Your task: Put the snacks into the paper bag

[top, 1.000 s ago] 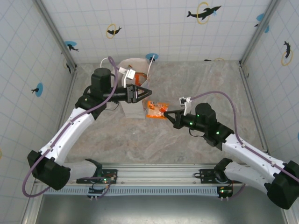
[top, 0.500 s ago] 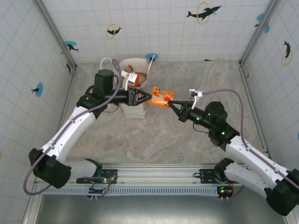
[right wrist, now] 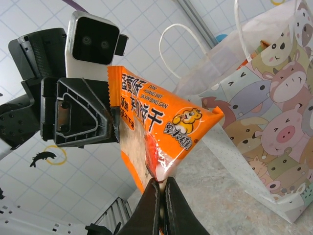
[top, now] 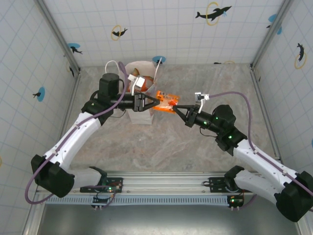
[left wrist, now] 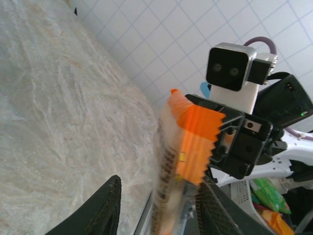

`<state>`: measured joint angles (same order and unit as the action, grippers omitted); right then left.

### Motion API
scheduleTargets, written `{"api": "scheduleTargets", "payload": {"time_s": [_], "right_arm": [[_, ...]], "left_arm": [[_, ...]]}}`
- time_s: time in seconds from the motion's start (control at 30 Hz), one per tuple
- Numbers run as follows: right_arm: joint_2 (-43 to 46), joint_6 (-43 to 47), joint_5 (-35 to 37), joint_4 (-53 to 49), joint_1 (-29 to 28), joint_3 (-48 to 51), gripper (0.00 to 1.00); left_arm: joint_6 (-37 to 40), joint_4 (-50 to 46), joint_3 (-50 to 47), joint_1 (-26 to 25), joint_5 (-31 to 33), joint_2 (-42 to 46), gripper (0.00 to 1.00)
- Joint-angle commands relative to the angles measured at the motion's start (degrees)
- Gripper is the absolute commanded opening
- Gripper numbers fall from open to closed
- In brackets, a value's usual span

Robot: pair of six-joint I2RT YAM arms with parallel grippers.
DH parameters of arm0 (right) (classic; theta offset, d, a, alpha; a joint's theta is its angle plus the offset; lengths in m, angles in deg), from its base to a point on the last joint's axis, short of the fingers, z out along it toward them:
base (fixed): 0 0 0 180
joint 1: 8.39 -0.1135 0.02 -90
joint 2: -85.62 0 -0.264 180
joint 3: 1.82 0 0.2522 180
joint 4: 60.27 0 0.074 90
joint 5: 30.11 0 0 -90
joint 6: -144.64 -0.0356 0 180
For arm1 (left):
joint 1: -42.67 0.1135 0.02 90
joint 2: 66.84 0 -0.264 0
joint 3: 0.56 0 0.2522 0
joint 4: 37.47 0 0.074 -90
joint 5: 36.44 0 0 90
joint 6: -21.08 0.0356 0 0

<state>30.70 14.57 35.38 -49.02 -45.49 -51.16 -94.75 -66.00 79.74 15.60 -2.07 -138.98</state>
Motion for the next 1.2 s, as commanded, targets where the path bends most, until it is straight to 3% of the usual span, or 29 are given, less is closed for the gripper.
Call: {"api": "scheduleTargets", "payload": {"time_s": [0.0, 0.1, 0.4, 0.5, 0.77, 1.17], "right_arm": [[-1.0, 0.0, -0.8, 3.4, 0.3, -2.8, 0.0], [-1.8, 0.0, -1.0, 3.6, 0.3, -2.9, 0.0], [-2.5, 0.5, -0.5, 2.2, 0.3, -3.3, 0.0], [-2.6, 0.3, 0.4, 3.0, 0.3, -3.3, 0.06], [-0.8, 1.8, 4.8, 2.2, 0.8, -2.8, 0.39], [1.7, 0.6, 6.6, 1.3, 1.7, -1.6, 0.44]], "left_arm": [[-1.6, 3.7, -0.9, -0.4, -2.7, -0.1, 0.33], [-1.7, 3.9, -0.5, -0.4, -2.4, -0.4, 0.22], [-0.8, 1.9, 1.4, -0.4, 0.5, -0.5, 0.06], [-0.7, 1.6, 1.6, -0.4, 2.1, -0.8, 0.0], [-0.9, -0.4, 5.1, 1.6, 7.3, -0.7, 0.0], [-7.0, -10.0, 17.6, 14.1, 12.6, -5.4, 0.0]]}}
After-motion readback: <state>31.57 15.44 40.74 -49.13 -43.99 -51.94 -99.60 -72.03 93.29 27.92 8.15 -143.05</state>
